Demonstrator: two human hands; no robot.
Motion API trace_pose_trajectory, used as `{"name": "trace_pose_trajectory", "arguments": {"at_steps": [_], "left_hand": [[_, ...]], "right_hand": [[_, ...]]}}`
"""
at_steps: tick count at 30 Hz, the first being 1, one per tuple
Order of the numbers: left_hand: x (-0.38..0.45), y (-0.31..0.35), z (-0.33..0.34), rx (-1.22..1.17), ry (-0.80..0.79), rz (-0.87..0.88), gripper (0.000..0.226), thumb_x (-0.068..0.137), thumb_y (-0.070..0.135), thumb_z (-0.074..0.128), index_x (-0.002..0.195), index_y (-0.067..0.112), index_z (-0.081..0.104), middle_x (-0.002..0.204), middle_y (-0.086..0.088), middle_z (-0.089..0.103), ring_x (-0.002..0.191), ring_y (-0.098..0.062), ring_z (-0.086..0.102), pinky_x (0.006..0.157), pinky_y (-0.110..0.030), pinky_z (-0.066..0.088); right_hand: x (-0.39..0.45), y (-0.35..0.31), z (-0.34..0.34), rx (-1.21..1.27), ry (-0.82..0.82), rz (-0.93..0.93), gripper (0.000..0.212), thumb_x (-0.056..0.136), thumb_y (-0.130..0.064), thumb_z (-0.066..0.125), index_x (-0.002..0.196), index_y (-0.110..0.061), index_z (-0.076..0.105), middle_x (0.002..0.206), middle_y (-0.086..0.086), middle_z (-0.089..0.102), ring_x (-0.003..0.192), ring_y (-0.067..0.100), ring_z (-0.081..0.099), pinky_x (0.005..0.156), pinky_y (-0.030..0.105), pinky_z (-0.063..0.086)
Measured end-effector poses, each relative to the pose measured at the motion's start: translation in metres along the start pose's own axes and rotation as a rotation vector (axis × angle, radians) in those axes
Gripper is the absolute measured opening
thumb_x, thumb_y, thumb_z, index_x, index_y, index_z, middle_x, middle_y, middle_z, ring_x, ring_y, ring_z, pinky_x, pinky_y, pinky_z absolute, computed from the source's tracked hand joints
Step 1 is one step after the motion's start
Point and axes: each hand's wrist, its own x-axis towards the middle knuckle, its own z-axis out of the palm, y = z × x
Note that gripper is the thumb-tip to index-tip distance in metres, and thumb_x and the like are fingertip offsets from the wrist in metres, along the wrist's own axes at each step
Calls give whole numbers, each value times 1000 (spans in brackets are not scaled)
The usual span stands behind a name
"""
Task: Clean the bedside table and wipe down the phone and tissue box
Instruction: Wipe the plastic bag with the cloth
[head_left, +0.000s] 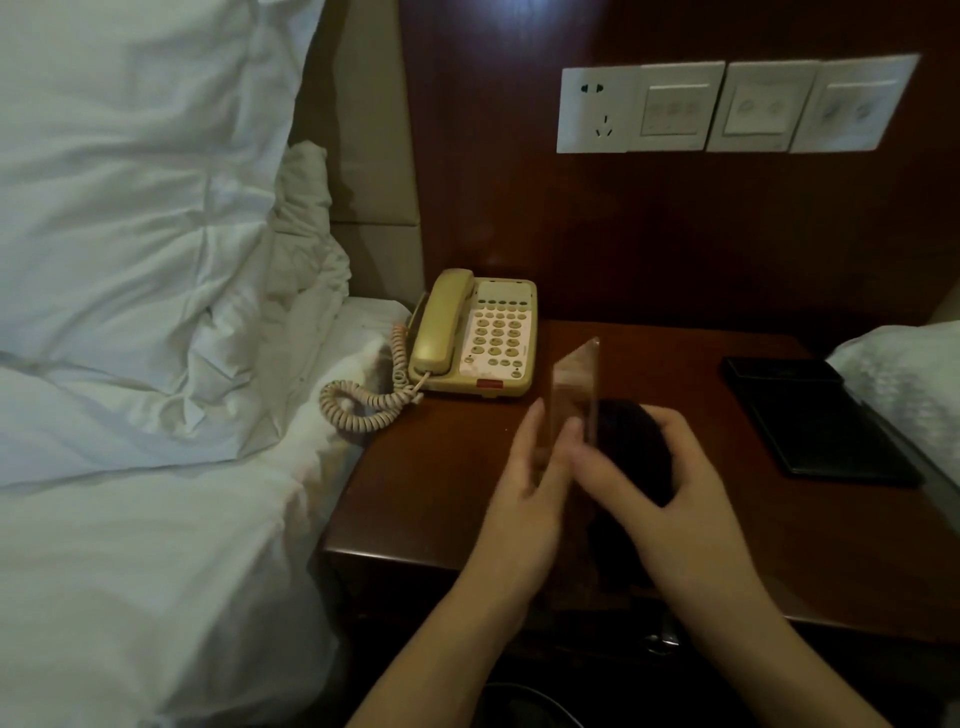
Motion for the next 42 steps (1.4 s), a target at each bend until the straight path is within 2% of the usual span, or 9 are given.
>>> {"name": "trace_pose_trajectory", "arguments": {"at_steps": [6,9,13,20,25,30,35,39,42], "left_hand": [[8,8,-20,24,113,59,24,102,31,56,121,21,66,98,-8,76,72,-15,70,62,-23,58],[8,12,-21,-107,-1,78,33,107,40,37,131,33,58,102,-15,77,79,-27,74,66,-32,61],[6,5,-16,-62,1,105,38,101,48,34,135,45,51,109,-13,77,92,-32,76,72,-36,64],[3,1,-19,143,130,211,47,105,42,36,104,19,77,94,-9,78,89,-24,75,77,-38,61],[-6,1,1,186,62,179,52,104,38,39,66,22,69,59,-1,69,53,-11,67,48,-24,53],[-3,2,-5,106,157,272,46,106,30,36,78,12,69,64,3,71,61,-3,67,55,-15,48],[-3,1,-7,106,135,261,49,95,49,39,96,16,77,74,-10,76,64,-22,72,55,-26,56],[-1,-1,-10,147,208,305,50,98,46,40,77,16,74,66,-8,71,63,-12,67,58,-24,50],[1,4,-14,82,261,296,53,99,46,40,92,9,76,76,-15,75,68,-20,72,60,-27,55]], "right_hand": [[18,12,-19,60,152,44,25,82,-32,71,105,-33,61,90,-16,70,80,3,70,60,23,56],[19,20,-21,-4,219,28,26,82,-33,73,102,-37,57,94,-12,67,82,-3,66,63,20,55],[18,32,-25,-563,321,-189,37,84,-50,64,113,-42,43,115,-21,41,101,-1,48,86,24,42],[11,23,-24,-934,-170,-521,31,90,-48,55,119,-39,48,121,-24,34,110,-3,39,88,16,39],[41,3,-12,-749,99,-474,35,87,-40,60,121,-30,60,116,-22,41,108,-1,45,86,11,36],[41,4,6,-834,-64,-517,35,90,-41,55,123,-32,56,123,-18,42,112,4,46,90,21,41],[46,13,-19,-757,233,-322,34,93,-36,59,126,-28,58,116,-18,39,110,8,50,84,16,38],[37,7,-8,-820,-91,-458,34,89,-40,57,123,-34,57,118,-27,36,108,-4,45,88,15,42],[30,12,-21,-729,-119,-389,30,87,-40,64,115,-44,56,115,-30,42,112,-9,47,86,12,44]]}}
